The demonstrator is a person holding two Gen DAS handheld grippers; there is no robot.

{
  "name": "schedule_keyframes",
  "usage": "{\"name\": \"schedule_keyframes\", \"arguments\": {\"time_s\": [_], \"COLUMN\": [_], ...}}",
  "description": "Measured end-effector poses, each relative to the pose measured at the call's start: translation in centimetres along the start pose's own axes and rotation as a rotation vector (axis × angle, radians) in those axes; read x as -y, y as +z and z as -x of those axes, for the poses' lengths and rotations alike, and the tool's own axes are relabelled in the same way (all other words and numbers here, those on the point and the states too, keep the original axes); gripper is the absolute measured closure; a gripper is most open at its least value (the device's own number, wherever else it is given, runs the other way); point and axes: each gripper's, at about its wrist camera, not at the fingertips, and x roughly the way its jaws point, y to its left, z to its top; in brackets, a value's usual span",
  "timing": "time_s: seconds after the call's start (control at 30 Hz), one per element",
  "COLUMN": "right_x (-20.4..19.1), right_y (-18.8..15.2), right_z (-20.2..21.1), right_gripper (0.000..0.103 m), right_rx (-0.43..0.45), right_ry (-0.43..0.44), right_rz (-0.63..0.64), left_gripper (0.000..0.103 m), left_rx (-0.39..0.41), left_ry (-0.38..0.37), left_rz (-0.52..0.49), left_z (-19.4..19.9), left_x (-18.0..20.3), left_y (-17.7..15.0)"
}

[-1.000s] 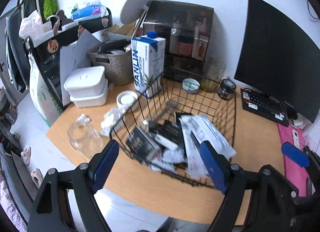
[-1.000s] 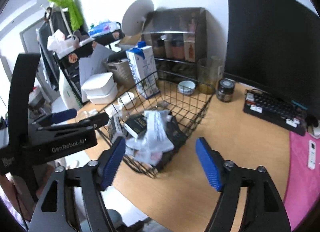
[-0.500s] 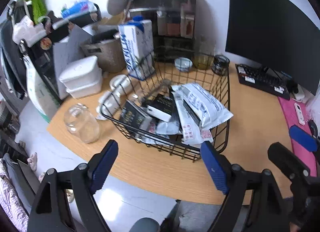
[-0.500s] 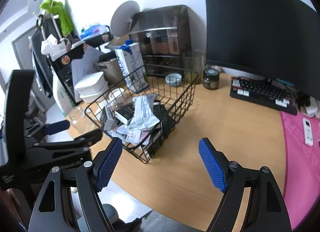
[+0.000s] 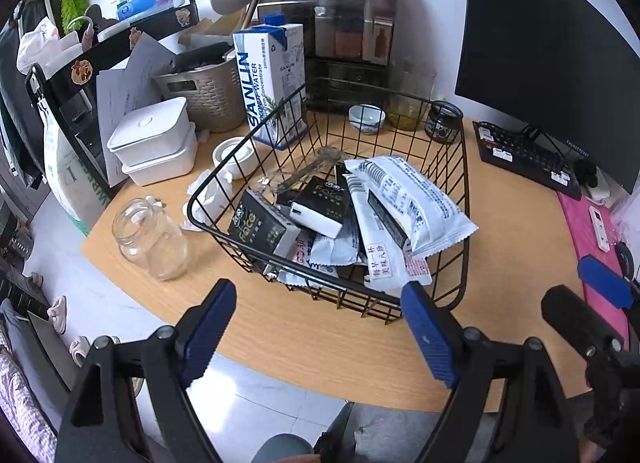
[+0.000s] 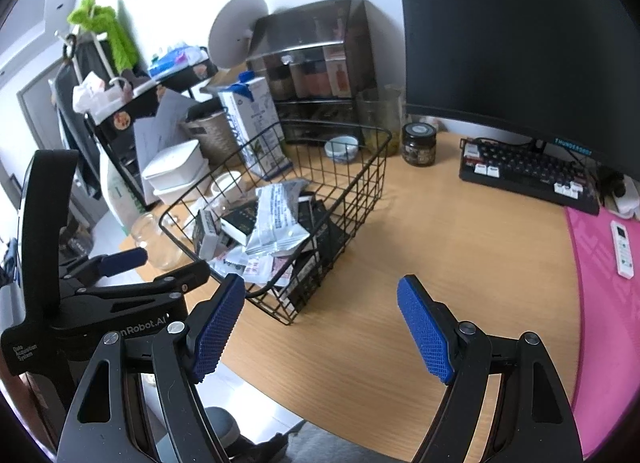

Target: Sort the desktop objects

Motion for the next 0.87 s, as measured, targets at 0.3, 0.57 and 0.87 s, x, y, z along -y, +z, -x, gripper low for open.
{"name": "schedule_keyframes", "arguments": {"time_s": [0.3, 0.57, 0.87], "right_x": [-0.7, -0.8, -1.0], "right_y": [0.0, -0.1, -0.2], "right_z": [-0.6, -1.0, -1.3], "right_gripper": [0.024, 0.024, 0.023], "right_rx": [-0.015, -0.027, -0.033], "right_ry": [0.006, 0.015, 0.018], "right_rz": [0.011, 0.007, 0.008], "left_gripper": [0.018, 0.018, 0.018], "left_rx": [-0.014, -0.020, -0.008], "left_ry": [0.007, 0.019, 0.019], "left_rz": [0.010, 0.005, 0.005], "left_z": [-0.4, -0.7, -0.7], "left_x": [-0.4, -0.4, -0.6], "left_y": [0.2, 0.3, 0.3]}}
